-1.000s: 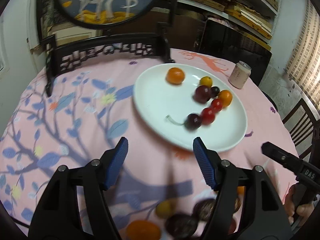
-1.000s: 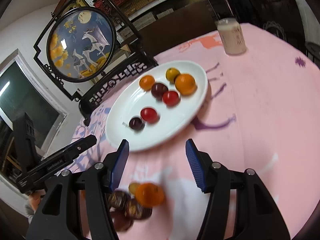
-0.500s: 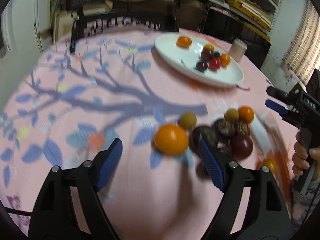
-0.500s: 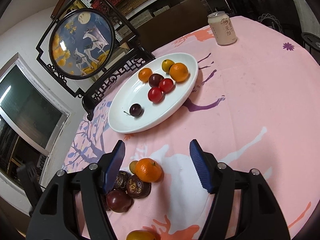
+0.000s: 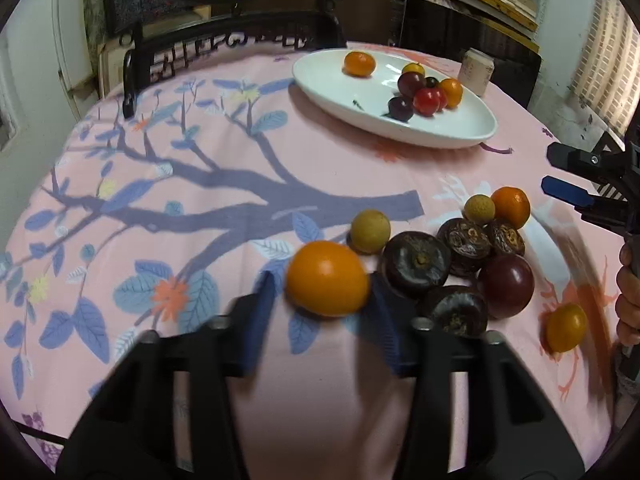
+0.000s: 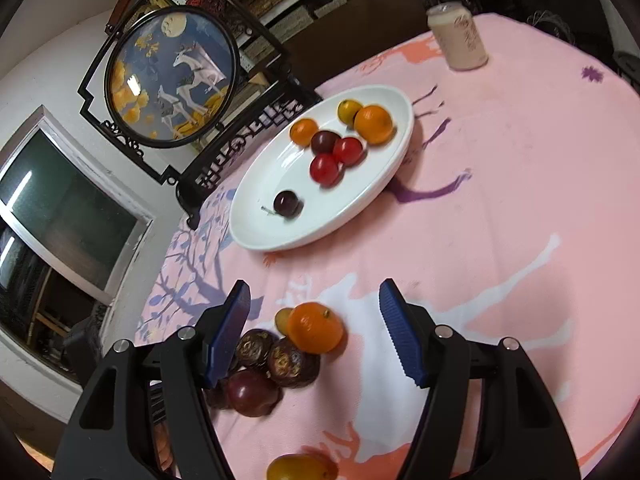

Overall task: Organize fruits
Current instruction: 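Grasp an orange with the left gripper while the right gripper grasps a mandarin, then lower the orange and mandarin onto the white plate, opening both grippers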

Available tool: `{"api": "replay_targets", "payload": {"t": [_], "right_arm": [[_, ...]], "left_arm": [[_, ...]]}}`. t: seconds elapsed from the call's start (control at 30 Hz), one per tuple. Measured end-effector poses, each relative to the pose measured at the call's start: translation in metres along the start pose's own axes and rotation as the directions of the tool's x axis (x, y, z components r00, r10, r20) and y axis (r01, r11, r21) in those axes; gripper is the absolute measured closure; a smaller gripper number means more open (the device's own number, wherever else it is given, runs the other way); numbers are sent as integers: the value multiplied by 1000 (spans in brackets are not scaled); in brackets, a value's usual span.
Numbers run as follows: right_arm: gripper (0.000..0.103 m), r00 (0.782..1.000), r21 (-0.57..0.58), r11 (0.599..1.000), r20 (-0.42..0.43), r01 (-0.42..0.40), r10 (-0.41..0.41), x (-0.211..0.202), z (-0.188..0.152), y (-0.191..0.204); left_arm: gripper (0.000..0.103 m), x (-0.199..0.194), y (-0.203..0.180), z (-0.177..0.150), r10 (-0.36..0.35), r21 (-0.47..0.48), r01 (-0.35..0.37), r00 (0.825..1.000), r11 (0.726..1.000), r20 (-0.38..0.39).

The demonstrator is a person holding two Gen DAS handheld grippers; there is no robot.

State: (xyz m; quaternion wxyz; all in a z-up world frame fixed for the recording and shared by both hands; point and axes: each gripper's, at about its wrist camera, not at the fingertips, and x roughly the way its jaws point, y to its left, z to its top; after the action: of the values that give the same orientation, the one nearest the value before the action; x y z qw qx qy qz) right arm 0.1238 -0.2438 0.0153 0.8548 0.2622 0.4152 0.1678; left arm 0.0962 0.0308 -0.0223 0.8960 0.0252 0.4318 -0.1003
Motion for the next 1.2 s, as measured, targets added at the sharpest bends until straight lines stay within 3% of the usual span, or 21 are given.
{"api": "replay_targets", "payload": {"t": [0.57,0.7,0.73,0.83,0.93,1.07,1.2], "right_arm": [[36,995,-24,1000,-104,1,-3,28,-14,6],[58,990,3,1000,-137,-20,21,39,-17,1],[65,991,7,1000,-132,-14,15,38,-17,-1],[66,994,40,999,-103,-35,39,29,-14,-7],[66,1000,-5,1000,2,-6,6,5,-8,0],[66,992,-47,997,109,68,-63,-14,3,7],[66,982,-73,989,143,132,-121,-8,27,13]], "left_arm": [[63,-2,-1,0,13,11,-13,1000,1000,6],[63,-1,-1,-1,13,12,-13,1000,1000,5],[63,-1,-1,-1,13,12,-13,1000,1000,6],[63,-4,-1,1,22,9,-22,1000,1000,21],[63,-11,-3,16,60,12,-61,996,998,68],[63,-11,-21,56,66,54,-73,991,996,119],[63,0,-39,97,59,59,-70,985,996,164]]}}
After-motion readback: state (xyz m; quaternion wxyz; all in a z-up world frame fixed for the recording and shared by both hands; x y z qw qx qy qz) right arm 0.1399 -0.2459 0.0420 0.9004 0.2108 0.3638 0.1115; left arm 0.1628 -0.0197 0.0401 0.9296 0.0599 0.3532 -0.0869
